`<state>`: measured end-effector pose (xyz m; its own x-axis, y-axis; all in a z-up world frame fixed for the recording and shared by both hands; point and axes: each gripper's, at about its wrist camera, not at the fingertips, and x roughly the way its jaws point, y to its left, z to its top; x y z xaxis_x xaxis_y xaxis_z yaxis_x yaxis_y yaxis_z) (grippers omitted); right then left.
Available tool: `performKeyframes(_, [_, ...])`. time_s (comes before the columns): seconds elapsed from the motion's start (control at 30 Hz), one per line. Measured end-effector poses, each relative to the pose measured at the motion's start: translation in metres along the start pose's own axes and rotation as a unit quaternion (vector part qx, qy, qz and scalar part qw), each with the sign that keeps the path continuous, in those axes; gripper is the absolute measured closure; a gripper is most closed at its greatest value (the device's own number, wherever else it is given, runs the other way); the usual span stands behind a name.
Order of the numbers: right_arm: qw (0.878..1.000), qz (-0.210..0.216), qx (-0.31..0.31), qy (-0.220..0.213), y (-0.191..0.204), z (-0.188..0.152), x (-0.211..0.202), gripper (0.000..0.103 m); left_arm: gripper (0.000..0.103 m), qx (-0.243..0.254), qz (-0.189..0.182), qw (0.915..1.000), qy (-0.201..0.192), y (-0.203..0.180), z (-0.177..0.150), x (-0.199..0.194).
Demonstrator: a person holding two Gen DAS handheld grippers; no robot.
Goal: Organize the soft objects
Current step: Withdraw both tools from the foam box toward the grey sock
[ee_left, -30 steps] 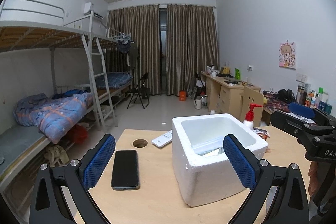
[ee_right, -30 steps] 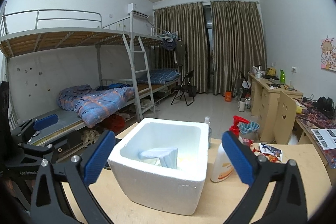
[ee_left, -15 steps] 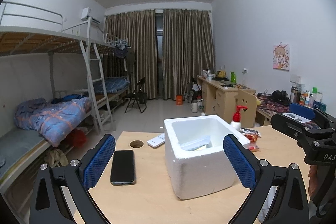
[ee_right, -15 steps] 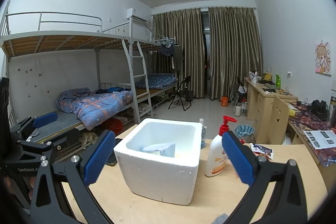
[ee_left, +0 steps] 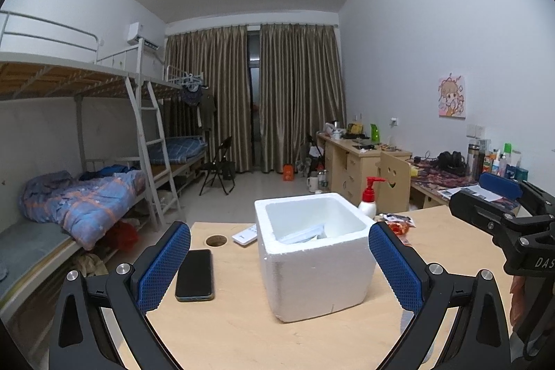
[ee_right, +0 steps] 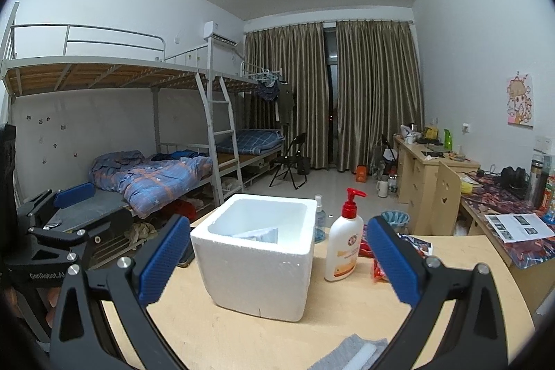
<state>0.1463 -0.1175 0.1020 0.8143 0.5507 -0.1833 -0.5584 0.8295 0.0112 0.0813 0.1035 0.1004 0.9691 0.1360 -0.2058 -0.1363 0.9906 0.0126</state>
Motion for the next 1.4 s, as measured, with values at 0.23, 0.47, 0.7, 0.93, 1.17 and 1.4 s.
performKeyframes(0.23, [1.000, -0.008, 0.002, -0.009, 0.002, -0.007, -0.019, 0.000, 0.000, 0.004, -0.009, 0.9999, -0.010, -0.008, -0.002, -0.018])
performKeyframes(0.47, [1.000, -0.025, 0.005, -0.009, -0.002, -0.019, -0.034, 0.000, 0.000, 0.003, -0.018, 0.9998, -0.013, -0.018, -0.009, -0.027])
performKeyframes(0.7, [0.999, -0.037, 0.016, -0.007, -0.010, -0.033, -0.045, 0.000, 0.000, 0.005, -0.029, 0.9993, -0.025, -0.033, -0.023, -0.032])
performKeyframes(0.93, [0.998, -0.061, 0.020, -0.004, -0.014, -0.052, -0.054, 0.000, 0.000, 0.001, -0.049, 0.9984, -0.029, -0.042, -0.041, -0.033])
performKeyframes(1.17, [0.997, -0.072, 0.032, 0.005, -0.020, -0.068, -0.060, 0.000, 0.000, -0.005, -0.060, 0.9979, -0.023, -0.046, -0.059, -0.027])
performKeyframes(1.4, [0.996, -0.084, 0.039, 0.019, -0.026, -0.083, -0.064, 0.000, 0.000, -0.010, -0.073, 0.9973, -0.007, -0.049, -0.072, -0.018])
